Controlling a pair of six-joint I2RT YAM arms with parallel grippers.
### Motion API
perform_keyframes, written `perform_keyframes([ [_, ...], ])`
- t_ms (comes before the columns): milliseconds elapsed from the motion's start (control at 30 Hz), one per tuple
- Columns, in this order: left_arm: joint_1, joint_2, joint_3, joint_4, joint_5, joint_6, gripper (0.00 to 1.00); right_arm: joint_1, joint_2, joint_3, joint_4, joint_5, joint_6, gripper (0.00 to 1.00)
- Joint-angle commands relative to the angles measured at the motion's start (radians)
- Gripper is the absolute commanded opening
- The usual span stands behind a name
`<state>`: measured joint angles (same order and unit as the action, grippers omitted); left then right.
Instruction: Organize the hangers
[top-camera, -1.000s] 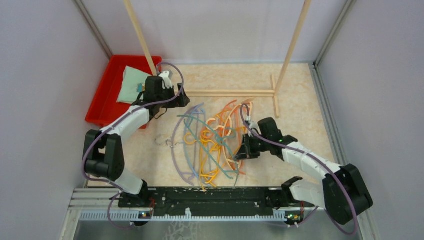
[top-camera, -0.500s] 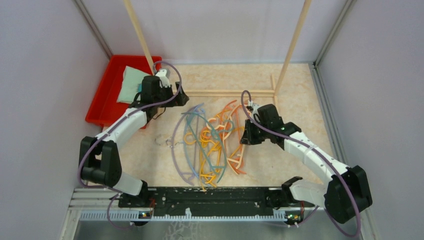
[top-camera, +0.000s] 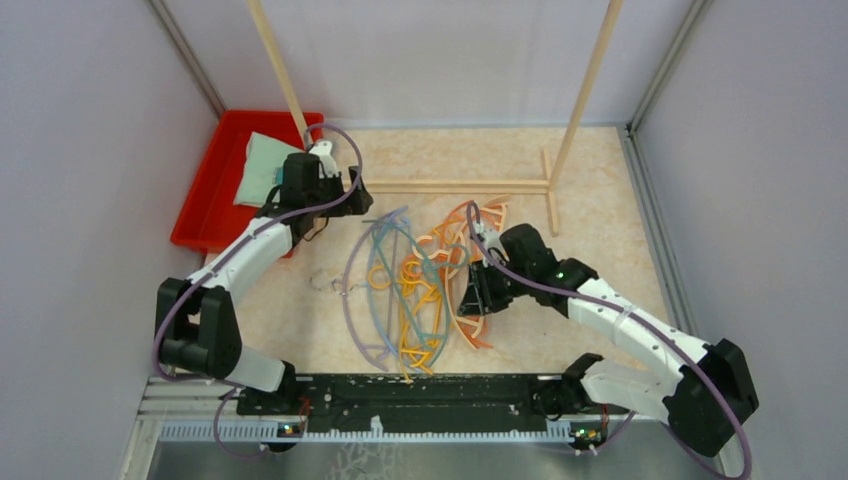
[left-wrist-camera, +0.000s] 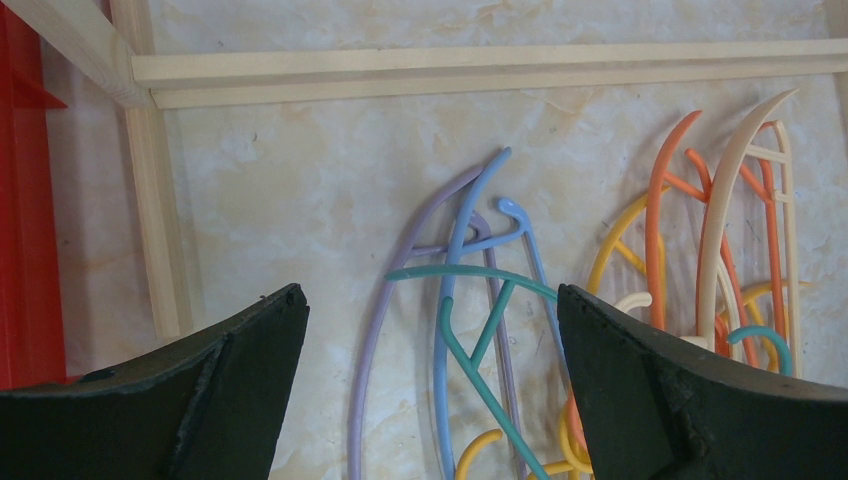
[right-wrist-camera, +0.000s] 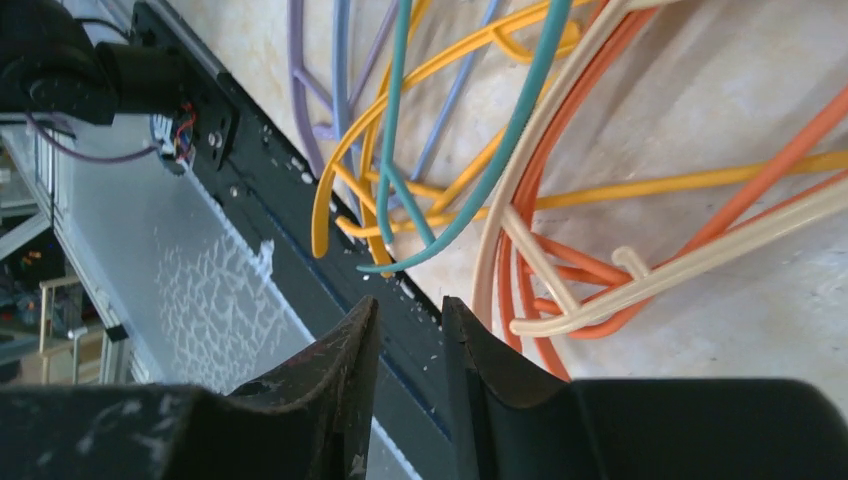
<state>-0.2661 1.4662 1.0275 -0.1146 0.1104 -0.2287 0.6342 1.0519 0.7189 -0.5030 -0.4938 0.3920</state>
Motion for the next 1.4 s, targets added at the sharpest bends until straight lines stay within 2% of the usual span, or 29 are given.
perform_keyframes([
  [0,-0.022,-0.013,-0.003,-0.069,-0.038,-0.006,0.99,0.073,-0.020,-0.015,0.089,0.016,0.092,0.30],
  [167,-0.034,-0.067,-0.081,-0.042,-0.023,-0.035,0.99,0.197,0.004,-0.055,0.205,0.065,0.208,0.32],
  [333,-0.039,-0.096,-0.113,-0.014,-0.029,-0.023,0.99,0.346,0.091,-0.046,0.248,0.208,0.324,0.38],
  [467,-0.039,-0.134,-0.118,-0.001,-0.053,-0.001,0.99,0.371,0.080,-0.101,0.296,0.340,0.493,0.47],
  [600,-0.039,-0.168,-0.132,0.015,-0.039,0.003,0.99,0.405,0.044,-0.113,0.270,0.514,0.601,0.48],
  [900,-0.039,-0.215,-0.172,0.027,-0.003,0.017,0.99,0.458,0.167,-0.041,0.239,0.655,0.641,0.49],
  [1167,-0.039,-0.256,-0.203,0.021,0.009,0.009,0.99,0.498,0.249,0.014,0.119,0.792,0.699,0.48],
  [1367,-0.039,-0.284,-0.235,0.018,0.008,0.003,0.99,0.499,0.306,0.032,0.160,0.822,0.667,0.46],
])
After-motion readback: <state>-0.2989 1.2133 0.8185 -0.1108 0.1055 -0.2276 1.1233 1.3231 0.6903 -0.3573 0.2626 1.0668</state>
